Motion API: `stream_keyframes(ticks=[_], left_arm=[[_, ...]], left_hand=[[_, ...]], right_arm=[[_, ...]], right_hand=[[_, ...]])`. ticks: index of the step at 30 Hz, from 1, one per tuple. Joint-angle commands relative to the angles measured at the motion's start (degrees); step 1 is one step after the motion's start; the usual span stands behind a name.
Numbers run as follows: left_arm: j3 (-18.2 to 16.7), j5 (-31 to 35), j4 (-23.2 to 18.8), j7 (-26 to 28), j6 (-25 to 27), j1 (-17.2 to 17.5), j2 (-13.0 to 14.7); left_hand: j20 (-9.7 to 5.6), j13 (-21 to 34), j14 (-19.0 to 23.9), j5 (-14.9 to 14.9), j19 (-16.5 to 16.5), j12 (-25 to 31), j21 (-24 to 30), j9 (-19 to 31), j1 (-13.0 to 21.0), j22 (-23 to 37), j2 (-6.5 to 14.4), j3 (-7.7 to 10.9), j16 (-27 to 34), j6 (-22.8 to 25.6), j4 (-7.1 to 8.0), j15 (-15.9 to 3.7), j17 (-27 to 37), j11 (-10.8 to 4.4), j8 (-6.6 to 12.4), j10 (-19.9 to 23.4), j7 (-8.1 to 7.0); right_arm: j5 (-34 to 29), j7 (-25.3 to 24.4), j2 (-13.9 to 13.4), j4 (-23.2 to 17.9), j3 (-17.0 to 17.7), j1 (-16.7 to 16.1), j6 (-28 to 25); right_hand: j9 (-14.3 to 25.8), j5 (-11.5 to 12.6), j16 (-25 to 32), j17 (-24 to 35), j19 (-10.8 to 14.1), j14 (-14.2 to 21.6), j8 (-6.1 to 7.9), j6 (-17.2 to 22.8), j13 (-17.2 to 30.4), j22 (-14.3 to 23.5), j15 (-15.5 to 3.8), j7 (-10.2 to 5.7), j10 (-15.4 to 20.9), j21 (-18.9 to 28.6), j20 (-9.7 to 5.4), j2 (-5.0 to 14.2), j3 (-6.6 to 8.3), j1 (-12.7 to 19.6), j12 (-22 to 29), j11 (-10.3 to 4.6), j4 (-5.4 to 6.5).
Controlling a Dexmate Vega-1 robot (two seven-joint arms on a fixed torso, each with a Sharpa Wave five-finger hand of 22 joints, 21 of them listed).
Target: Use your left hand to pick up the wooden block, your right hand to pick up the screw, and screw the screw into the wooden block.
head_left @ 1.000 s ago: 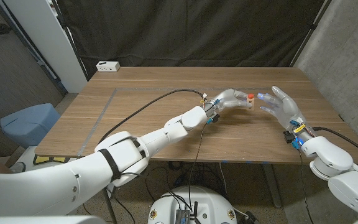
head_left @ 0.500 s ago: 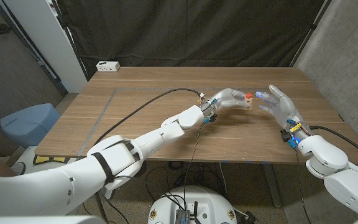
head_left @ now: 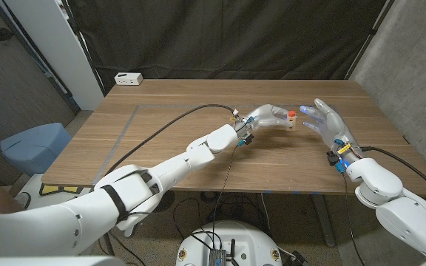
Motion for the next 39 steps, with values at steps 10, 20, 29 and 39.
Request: stream_keyframes(ticks=[10, 20, 29, 39], left_arm=[[-1.37, -0.99, -1.90, -2.93, -1.36, 0.54, 2.64], [-1.94, -1.38, -1.01, -4.07, -2.35, 0.14, 3.42], [-2.14, -1.96, 1.17, -5.36, -4.40, -0.71, 3.15], [-2.33, -2.38, 0.35, -6.59, -4.89, -0.08, 3.92]], left_hand=[[0.04, 0.24, 0.61, 0.31, 0.45, 3.13, 0.29, 0.13, -0.68, 0.32, 0.89, 2.99, -0.12, 3.13, 3.24, -4.17, 0.23, -1.16, 0.74, 0.87, -1.91], [0.11, 0.21, 0.41, 0.34, 0.37, 3.09, 0.25, 0.13, -0.69, 0.32, 1.09, 3.12, -0.32, 2.70, 3.23, -3.96, 0.24, -0.89, 0.57, 0.65, -1.72], [0.20, 0.13, 0.14, 0.35, 0.31, 3.03, 0.22, 0.12, -0.75, 0.32, 1.15, 3.14, -0.49, 2.37, 3.23, -3.90, 0.27, -0.78, 0.43, 0.43, -1.55], [0.34, 0.04, -0.05, 0.39, 0.23, 2.87, 0.19, 0.11, -0.74, 0.32, 1.37, 3.31, -0.68, 2.11, 3.23, -3.77, 0.23, -0.55, 0.32, -0.02, -1.31]], right_arm=[[-3.25, -5.20, 1.03, 0.34, -4.14, 2.74, 0.46], [-4.75, -7.04, 2.57, 1.73, -5.59, 3.93, 2.42], [-5.21, -7.84, 3.30, 2.50, -6.77, 4.95, 3.15], [-5.79, -8.75, 3.21, 2.18, -7.65, 5.45, 2.56]], right_hand=[[0.20, 0.07, 0.00, 0.16, 0.05, -0.24, 0.99, 1.09, 0.14, 0.15, -0.26, 0.03, 0.47, 0.18, -0.24, -0.10, -0.03, 0.25, 0.61, -0.15, -0.42], [0.19, 0.08, 0.29, 0.17, 0.19, 0.55, 1.32, 1.91, 0.14, 0.14, -0.79, 0.20, 1.60, 0.22, -0.29, -0.05, 0.00, 0.28, 0.99, -0.77, -0.43], [0.19, 0.09, 0.44, 0.20, 0.03, 1.00, 1.66, 2.98, 0.15, 0.15, -0.98, 0.57, 2.51, 0.15, -0.60, 0.04, 0.02, 0.25, 1.23, -0.89, -0.37], [0.19, 0.09, 0.47, 0.25, 0.20, 1.14, 1.89, 3.86, 0.16, 0.15, -1.10, 0.89, 2.72, 0.22, -0.75, 0.16, 0.02, 0.12, 1.20, -0.64, -0.25]])
